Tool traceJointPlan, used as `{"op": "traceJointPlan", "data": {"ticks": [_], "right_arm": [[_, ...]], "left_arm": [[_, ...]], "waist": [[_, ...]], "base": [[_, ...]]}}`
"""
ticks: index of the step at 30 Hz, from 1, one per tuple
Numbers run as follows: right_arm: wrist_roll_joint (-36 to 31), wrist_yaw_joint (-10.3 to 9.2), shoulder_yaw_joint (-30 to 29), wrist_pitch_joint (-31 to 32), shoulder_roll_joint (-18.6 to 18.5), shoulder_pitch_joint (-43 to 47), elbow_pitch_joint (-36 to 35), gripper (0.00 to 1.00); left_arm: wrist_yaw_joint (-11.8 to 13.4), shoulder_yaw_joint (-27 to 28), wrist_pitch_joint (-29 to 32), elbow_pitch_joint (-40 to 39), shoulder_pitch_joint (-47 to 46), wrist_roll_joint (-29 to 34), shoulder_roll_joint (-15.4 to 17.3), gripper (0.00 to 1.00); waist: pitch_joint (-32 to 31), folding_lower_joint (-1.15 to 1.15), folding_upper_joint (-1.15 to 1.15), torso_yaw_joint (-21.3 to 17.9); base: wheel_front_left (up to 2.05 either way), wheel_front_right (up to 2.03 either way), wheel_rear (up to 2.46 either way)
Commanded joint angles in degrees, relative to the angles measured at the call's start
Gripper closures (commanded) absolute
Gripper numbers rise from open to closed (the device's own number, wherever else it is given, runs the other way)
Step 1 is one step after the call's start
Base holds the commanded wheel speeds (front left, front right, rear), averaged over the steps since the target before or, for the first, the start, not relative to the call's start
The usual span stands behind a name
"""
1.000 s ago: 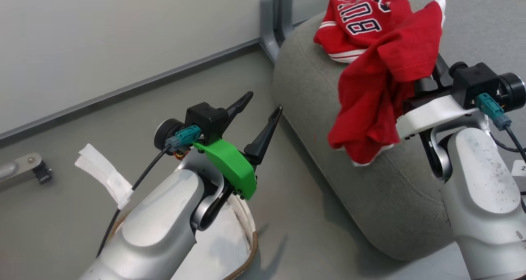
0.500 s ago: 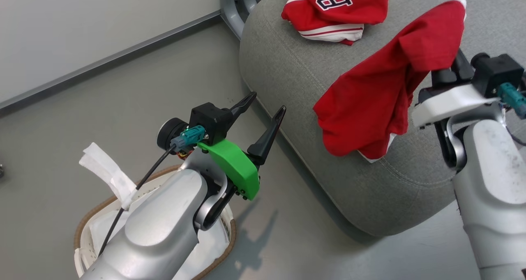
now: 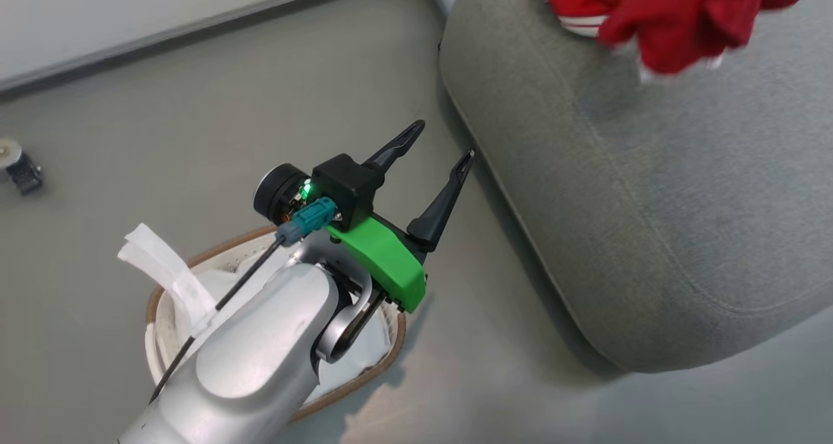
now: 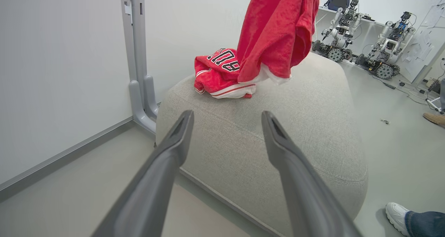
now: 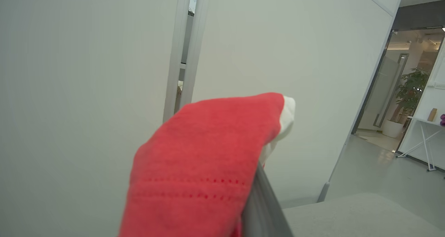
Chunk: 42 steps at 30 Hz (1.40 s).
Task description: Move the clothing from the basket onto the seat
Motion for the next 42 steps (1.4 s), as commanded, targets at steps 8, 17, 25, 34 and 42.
{"op": "traceJointPlan", "data": {"ticks": [8, 17, 25, 34, 42], "right_arm": [[-2.6, -0.08, -4.9, 4.5, -9.2, -11.7, 3.5, 1.0], [-6.9, -0.08, -15.2, 3.4, -13.8, -16.0, 11.7, 1.0], [-11.9, -0.08, -19.4, -1.2, -9.9, -11.0, 21.1, 1.0], [-18.3, -0.08, -25.5, -5.7, -6.6, -7.7, 30.5, 1.0], [-20.4, -0.08, -26.2, -8.9, -3.7, -5.8, 33.0, 0.0]], "left_arm": [[2.0, -0.9, 2.3, -5.8, -2.4, 2.6, 1.8, 0.0], [3.2, -1.0, 3.9, -9.3, -4.4, 3.6, 2.6, 0.0], [3.7, -1.1, 4.9, -9.5, -5.2, 4.0, 3.2, 0.0], [4.1, -1.3, 5.0, -9.0, -4.5, 3.9, 4.1, 0.0], [3.9, -1.7, 5.1, -8.0, -4.0, 3.3, 4.4, 0.0]], "waist": [[10.2, -0.01, 0.0, 8.2], [16.2, -0.01, 0.0, 10.4], [19.4, -0.01, 0.0, 11.2], [19.6, -0.01, 0.0, 11.1], [17.8, -0.01, 0.0, 9.0]], "base": [[0.0, 0.0, 0.0], [0.0, 0.0, 0.0], [0.0, 0.0, 0.0], [0.0, 0.0, 0.0], [0.0, 0.0, 0.0]]}}
